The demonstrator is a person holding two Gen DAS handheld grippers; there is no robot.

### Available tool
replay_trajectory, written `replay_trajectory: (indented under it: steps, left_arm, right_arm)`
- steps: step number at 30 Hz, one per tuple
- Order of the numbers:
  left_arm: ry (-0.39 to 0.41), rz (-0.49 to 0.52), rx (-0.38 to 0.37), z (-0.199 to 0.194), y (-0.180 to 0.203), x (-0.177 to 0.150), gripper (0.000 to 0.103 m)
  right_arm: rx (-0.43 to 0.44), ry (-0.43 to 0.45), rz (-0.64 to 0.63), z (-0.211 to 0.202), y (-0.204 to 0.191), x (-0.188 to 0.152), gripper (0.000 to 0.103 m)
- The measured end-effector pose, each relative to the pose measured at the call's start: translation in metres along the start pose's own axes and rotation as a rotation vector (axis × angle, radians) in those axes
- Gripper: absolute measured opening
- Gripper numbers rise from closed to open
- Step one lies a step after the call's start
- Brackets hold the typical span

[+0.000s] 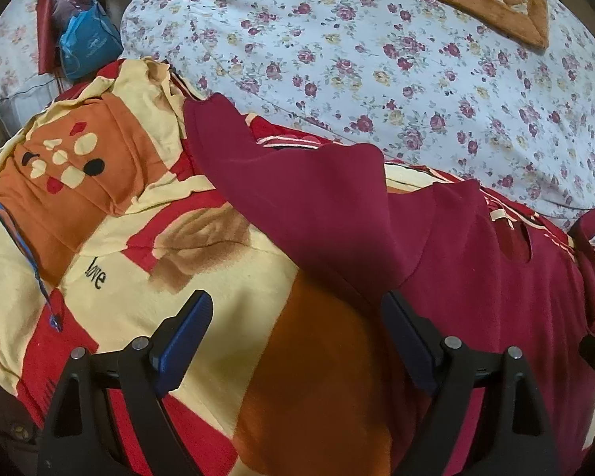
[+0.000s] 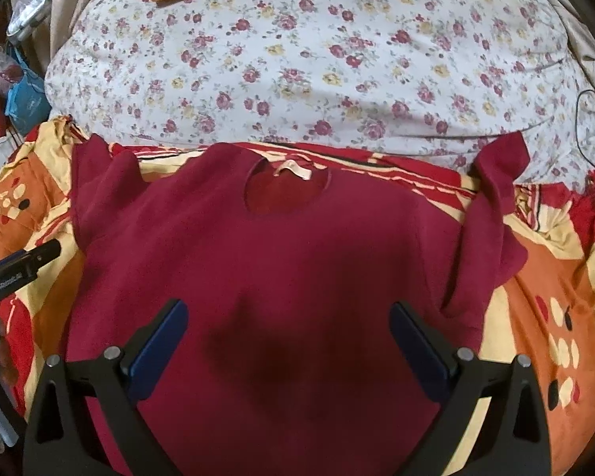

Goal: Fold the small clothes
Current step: 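Hover both grippers open over the dark red sweater, positioning above it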

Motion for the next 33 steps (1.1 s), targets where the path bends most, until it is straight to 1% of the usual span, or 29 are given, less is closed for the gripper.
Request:
replay_trajectory:
  steps: [4,11,21,23,26,33]
  left_arm:
    - [-0.002,-0.001,-0.001,-0.001,0.001,0.002,0.077]
    - [0.029,0.026,-0.005,-0.014,0.014,0.012,0.076]
    - [0.078,0.067,-0.049,-0.035,0.045,0.045,0.076]
    - [0.077,0.077,-0.051,-0.033,0.050,0.051,0.076]
    - [0.066,0.097,-0.034,-0.027,0.055,0.054,0.076]
    - [0.048,0.100,-0.038,-0.019,0.056,0.049,0.076]
  right_arm:
    - [0.022,0.008,0.022,0.000,-0.003,0.002,0.102]
    - [0.019,0.034,0.027,-0.004,-0.005,0.008,0.102]
    - [0.018,0.065,0.074,-0.015,-0.001,0.019,0.102]
    - [0.022,0.068,0.081,-0.016,-0.001,0.021,0.102]
    - [0.025,0.064,0.079,-0.016,-0.002,0.022,0.102]
    - [0.024,0.045,0.067,-0.007,-0.006,0.017,0.102]
Point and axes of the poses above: each gripper's, at about its wrist camera, not at the fingertips, and z roughly the way its jaws point, y to its right, x to its top, the point moved 7 cm from there along z, roughly the way its jaws point, and after that the axes turned 3 degrees about -z, right-handed, at the moved point
